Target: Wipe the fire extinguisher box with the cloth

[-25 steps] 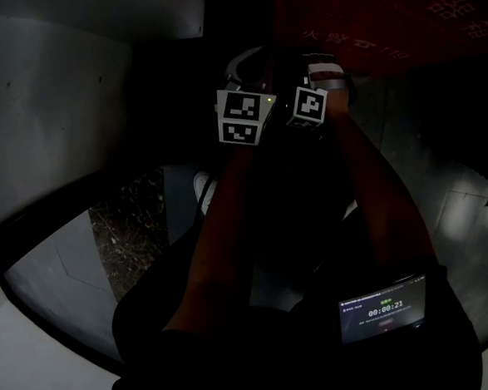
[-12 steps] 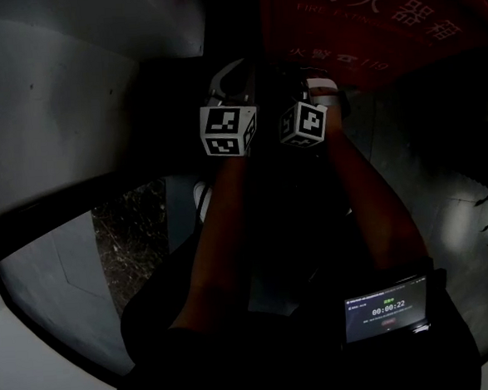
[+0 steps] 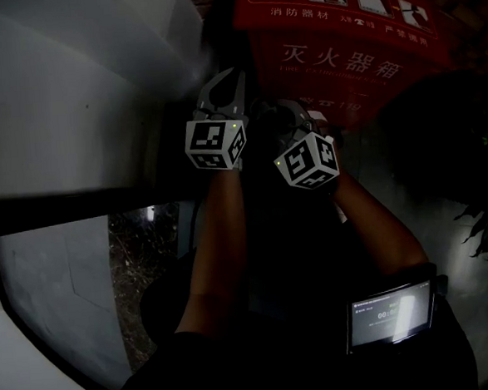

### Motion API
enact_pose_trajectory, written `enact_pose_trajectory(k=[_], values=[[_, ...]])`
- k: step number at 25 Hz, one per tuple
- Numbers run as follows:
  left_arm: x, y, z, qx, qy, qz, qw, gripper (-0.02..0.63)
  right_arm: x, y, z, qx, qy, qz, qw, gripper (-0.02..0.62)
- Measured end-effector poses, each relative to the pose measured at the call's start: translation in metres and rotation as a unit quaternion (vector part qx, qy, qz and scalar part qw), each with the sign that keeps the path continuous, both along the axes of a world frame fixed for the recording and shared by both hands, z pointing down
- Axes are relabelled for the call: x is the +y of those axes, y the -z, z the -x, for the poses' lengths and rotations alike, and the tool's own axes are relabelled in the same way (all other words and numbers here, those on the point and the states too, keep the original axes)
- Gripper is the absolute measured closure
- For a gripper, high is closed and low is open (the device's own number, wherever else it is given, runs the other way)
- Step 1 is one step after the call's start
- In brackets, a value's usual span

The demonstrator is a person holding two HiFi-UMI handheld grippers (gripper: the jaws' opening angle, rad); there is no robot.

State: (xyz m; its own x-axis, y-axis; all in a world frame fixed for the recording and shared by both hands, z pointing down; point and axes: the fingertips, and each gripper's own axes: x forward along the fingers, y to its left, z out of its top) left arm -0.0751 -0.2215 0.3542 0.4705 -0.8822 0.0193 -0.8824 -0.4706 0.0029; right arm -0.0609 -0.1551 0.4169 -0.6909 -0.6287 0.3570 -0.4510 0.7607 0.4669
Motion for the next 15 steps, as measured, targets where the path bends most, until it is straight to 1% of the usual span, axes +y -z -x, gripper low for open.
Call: enact_pose_trajectory(k=[3, 7, 9, 12, 15], values=[[-0.003, 0.05, -0.007, -0.01, -0.009, -0.02, 0.9997, 0.604, 0.006, 0.065, 0.002, -0.031, 0.018, -0.001, 0.999, 0.56], [0.002, 0.109, -0.005, -0.027, -0.009, -0.039, 0.9988, 0.604, 0.008, 0.134, -0.007, -0.039, 0.027, -0.025, 0.999, 0.56], [0.006, 0.137, -0.004, -0.028, -0.009, -0.047, 0.9985, 0.604, 0.007, 0.164, -0.016, -0.041, 0.024, -0.033, 0.998, 0.56], [0.016, 0.169, -0.011, -0.031, -0.029, -0.042, 0.9982, 0.604, 0.004, 0.207, -0.033, -0.037, 0.014, -0.044, 0.998, 0.56], [0.028, 0.184, -0.016, -0.031, -0.043, -0.017, 0.9984, 0.604, -0.009, 0.244, -0.045, -0.015, 0.008, -0.057, 0.998, 0.56]])
